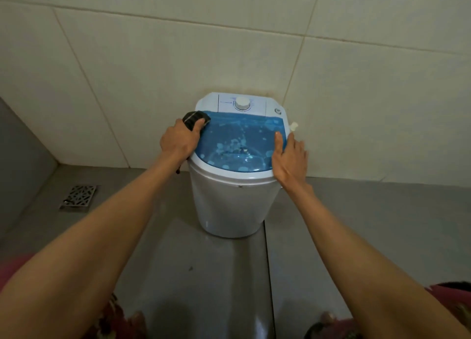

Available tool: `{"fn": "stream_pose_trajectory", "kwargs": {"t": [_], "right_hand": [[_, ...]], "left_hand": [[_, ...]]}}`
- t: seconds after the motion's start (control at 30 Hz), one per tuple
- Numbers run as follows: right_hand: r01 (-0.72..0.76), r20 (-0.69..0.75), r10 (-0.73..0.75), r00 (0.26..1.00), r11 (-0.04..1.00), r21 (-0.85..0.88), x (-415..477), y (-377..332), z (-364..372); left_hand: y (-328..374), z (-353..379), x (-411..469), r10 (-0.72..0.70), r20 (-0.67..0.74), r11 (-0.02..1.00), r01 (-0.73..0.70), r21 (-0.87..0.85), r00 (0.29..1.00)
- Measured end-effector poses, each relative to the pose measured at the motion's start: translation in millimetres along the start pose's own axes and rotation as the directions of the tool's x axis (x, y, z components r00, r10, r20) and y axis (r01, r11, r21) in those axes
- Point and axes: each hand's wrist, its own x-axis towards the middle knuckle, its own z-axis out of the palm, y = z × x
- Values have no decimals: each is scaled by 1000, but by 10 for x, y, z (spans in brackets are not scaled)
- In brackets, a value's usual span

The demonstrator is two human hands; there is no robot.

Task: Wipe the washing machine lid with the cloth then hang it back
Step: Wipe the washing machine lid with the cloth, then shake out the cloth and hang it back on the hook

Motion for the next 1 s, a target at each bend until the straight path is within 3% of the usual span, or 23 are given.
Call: {"fn": "stream_pose_trajectory", "kwargs": {"t": [0.13,0.33,0.43,0.53,0.67,0.73,0.8,0.9,1.0], "right_hand": [[-13,71,16,997,999,-52,-33,-42,-80],[-13,301,105,948,956,-292,40,-150,-397],[20,308,77,948,953,-302,-44,-352,-559],[64,308,27,951,957,-282,-171,-579,-728],[140,303,-82,949,974,-176,-259,-841,-964],[136,329,-143,933,990,45,-325,-1007,-1122],[40,429,-153,890,965,260,-391,-1210,-1291],[-105,536,-194,822,872,477,-428,-1462,-1559],[-21,433,-264,862,835,550,-418,-1639,-1804]], "left_hand": [[-112,-112,-188,49,-24,991,-45,128,999],[-211,-363,-571,126,156,947,-165,274,980],[-48,-662,-680,98,257,880,-204,429,962],[200,-995,-777,119,324,844,-267,465,939],[519,-1293,-863,200,349,928,-291,231,916],[663,-1397,-883,270,352,958,-287,-4,896],[801,-1499,-923,336,304,938,-287,-193,892],[1016,-1663,-971,385,242,902,-308,-303,891],[1175,-1828,-964,418,219,878,-330,-347,881]]}}
